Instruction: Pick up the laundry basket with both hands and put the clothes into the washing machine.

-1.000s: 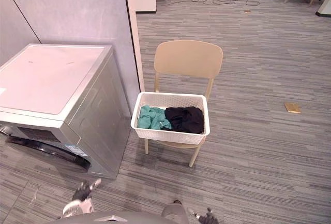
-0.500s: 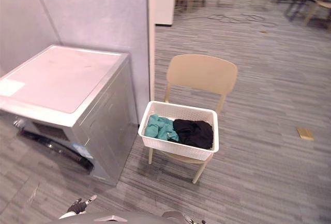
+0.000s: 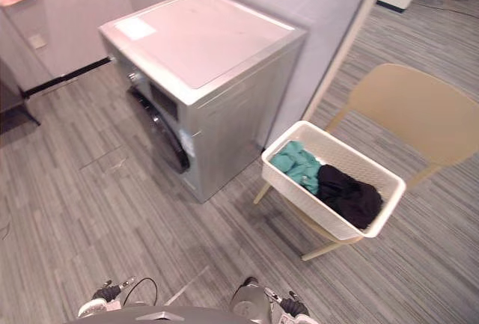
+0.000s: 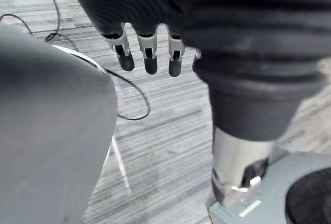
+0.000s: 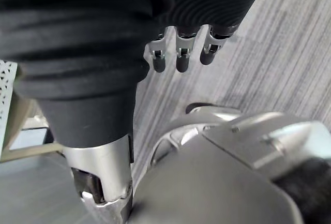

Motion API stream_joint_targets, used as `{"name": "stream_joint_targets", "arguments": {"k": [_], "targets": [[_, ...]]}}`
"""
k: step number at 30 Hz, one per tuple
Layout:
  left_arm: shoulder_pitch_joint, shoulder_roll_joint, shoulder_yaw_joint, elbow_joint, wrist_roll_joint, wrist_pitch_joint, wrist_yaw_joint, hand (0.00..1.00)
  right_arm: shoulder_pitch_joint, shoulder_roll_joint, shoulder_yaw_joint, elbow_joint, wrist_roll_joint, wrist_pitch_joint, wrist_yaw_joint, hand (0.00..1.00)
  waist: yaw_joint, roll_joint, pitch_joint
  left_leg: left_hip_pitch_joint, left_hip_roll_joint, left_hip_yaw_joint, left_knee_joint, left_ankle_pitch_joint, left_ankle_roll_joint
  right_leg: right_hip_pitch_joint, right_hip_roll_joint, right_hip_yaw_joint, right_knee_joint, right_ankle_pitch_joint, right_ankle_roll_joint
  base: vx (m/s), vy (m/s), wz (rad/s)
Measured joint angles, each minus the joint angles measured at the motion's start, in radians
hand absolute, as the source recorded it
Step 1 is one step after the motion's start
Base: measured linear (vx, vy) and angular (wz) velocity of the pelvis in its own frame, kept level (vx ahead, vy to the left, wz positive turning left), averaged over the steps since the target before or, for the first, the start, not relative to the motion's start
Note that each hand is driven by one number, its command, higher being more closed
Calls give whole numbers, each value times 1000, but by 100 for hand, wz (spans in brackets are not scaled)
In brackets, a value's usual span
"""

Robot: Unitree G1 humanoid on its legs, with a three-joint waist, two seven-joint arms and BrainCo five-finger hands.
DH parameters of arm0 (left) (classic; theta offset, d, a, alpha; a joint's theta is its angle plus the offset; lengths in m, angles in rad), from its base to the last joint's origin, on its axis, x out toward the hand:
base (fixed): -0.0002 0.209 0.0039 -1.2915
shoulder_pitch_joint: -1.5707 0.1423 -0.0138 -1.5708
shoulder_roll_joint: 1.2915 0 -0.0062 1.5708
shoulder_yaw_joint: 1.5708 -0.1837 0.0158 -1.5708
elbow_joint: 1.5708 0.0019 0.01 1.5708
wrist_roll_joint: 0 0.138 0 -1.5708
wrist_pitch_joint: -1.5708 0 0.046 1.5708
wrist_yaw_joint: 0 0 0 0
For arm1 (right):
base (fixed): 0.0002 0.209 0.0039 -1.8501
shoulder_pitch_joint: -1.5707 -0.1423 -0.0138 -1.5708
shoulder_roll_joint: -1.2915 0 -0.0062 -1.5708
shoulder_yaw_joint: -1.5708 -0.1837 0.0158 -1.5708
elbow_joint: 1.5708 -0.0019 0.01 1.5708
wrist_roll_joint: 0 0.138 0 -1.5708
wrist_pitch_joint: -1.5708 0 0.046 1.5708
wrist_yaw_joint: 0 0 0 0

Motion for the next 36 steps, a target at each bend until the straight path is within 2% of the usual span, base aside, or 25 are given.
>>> {"name": "stream_joint_targets", "arguments": {"k": [1,3,6,8,9,10,11,12,14,15,17,18,20,21,22,23,24,26,28,29,31,33,34,35,36], "targets": [[-3,10,-29,-5,0,1,1,0,-18,-6,7,21,5,0,0,0,1,-6,3,-4,-13,3,-18,-54,-64,-5,-9,14,-18,33,19,-84,401,47],[-9,30,-77,-13,0,0,6,0,-33,4,50,28,9,1,0,0,14,-7,7,-13,-33,2,14,-139,-105,31,-12,14,-107,124,34,-85,470,20],[-7,67,-164,-57,2,-7,19,0,-60,11,127,26,31,0,-4,0,31,-35,-8,-110,-102,-4,163,-244,-88,66,-58,40,-248,251,54,-110,398,9],[-34,89,-217,-93,2,-29,21,0,-64,12,128,26,37,-1,-10,0,33,-33,-6,-232,-130,-53,299,-301,-56,60,-82,21,-282,269,43,-140,330,55],[-44,95,-223,-93,2,-35,21,0,-72,8,127,26,38,-1,-12,0,30,-32,-6,-260,-135,-69,325,-311,-50,60,-85,11,-280,267,40,-125,269,111],[-49,102,-246,-87,5,-42,20,0,-72,-4,116,25,37,-1,-23,0,14,-8,6,-303,-149,-101,358,-337,-14,48,-84,54,-233,198,11,-81,172,97],[-49,100,-255,-81,9,-41,20,0,-76,-10,108,23,37,-2,-25,0,7,-3,9,-305,-151,-112,352,-346,2,36,-68,109,-200,146,-22,-57,118,114],[-47,99,-269,-76,20,-38,19,0,-82,-19,105,24,38,-3,-27,0,-2,16,16,-296,-153,-119,311,-365,29,6,-34,225,-141,62,-87,-22,71,86],[-49,105,-280,-67,43,-35,18,0,-77,-9,106,25,50,-2,-27,0,-11,-4,25,-267,-182,-152,246,-335,20,-49,44,484,-7,-45,-105,30,52,87],[-28,107,-261,-50,56,-31,17,0,-77,-2,104,25,53,-4,-24,0,8,-8,27,-231,-177,-153,214,-325,9,-76,94,575,80,-89,-65,58,-11,35],[-15,108,-222,-19,81,-16,16,0,-74,17,104,24,76,-9,-20,0,21,-17,29,-193,-155,-148,166,-314,-11,-91,176,618,132,-158,-24,55,-166,-8],[-17,106,-199,-4,98,-12,12,0,-71,36,95,24,81,-13,-19,0,17,-42,15,-172,-145,-149,113,-293,-27,-76,191,633,106,-170,69,71,-224,3],[-19,89,-174,-25,118,-12,1,0,-66,51,70,13,88,-14,-20,0,5,-49,10,-170,-134,-129,41,-194,8,-79,201,611,127,-149,50,58,-242,50],[-42,66,-163,-56,119,-16,-3,0,-54,55,66,-3,90,-12,-19,0,-7,-54,13,-151,-123,-106,-28,-85,17,-157,220,617,234,-136,7,59,-338,95],[-62,44,-119,-48,118,-15,-4,0,-27,62,69,-30,89,-15,-19,0,-22,-48,8,-130,-94,-107,-80,-49,5,-136,284,644,127,-145,-44,90,-275,89],[-68,41,-100,-48,118,-15,-4,0,-9,76,68,-45,89,-21,-19,0,-26,-69,13,-116,-107,-98,-79,-62,7,-114,293,664,66,-98,-50,103,-255,85],[-82,-2,-95,-40,116,-13,-6,0,13,76,44,-48,92,-28,-20,0,-27,-47,20,-88,-92,-92,-76,-103,-1,-96,301,631,114,-125,-51,100,-162,41],[-86,-49,-96,-65,115,-16,-6,0,18,86,41,-50,116,-26,-21,0,-17,-44,10,-80,-97,-70,-30,-138,0,-78,307,626,123,-154,-61,60,-123,13],[-75,-71,-126,-88,93,-19,-8,0,20,87,47,-50,117,-26,-22,0,-30,-43,9,-115,-96,-70,92,-122,-27,-48,305,622,128,-189,-64,7,-103,15],[-67,-71,-158,-116,77,-22,-11,0,32,82,48,-57,117,-27,-22,0,-26,-32,4,-203,-89,-95,304,-88,-71,-20,302,624,126,-196,-68,-19,-55,0],[-45,-79,-176,-149,77,-25,-9,0,40,70,50,-65,117,-26,-22,0,-6,-14,-7,-291,-79,-95,494,-12,-85,0,298,641,130,-204,-64,20,-7,-18],[-35,-80,-176,-171,78,-26,-2,0,48,62,74,-95,117,-24,-28,0,9,-6,-8,-336,-79,-86,592,89,-85,14,288,667,131,-209,-64,66,41,-29],[-34,-77,-176,-169,77,-26,3,0,48,58,97,-122,116,-22,-30,0,17,-19,-1,-377,-74,-78,640,150,-80,23,277,689,116,-203,-74,63,67,-33],[-31,-71,-179,-169,76,-25,5,0,49,57,115,-145,116,-22,-31,0,19,-18,-3,-390,-66,-65,661,137,-63,25,271,693,106,-199,-80,55,67,-37],[-30,-69,-187,-169,76,-25,10,0,50,60,136,-201,116,-21,-36,0,16,-13,-6,-402,-40,-28,650,52,-17,25,264,699,94,-197,-82,105,104,-35]]}}
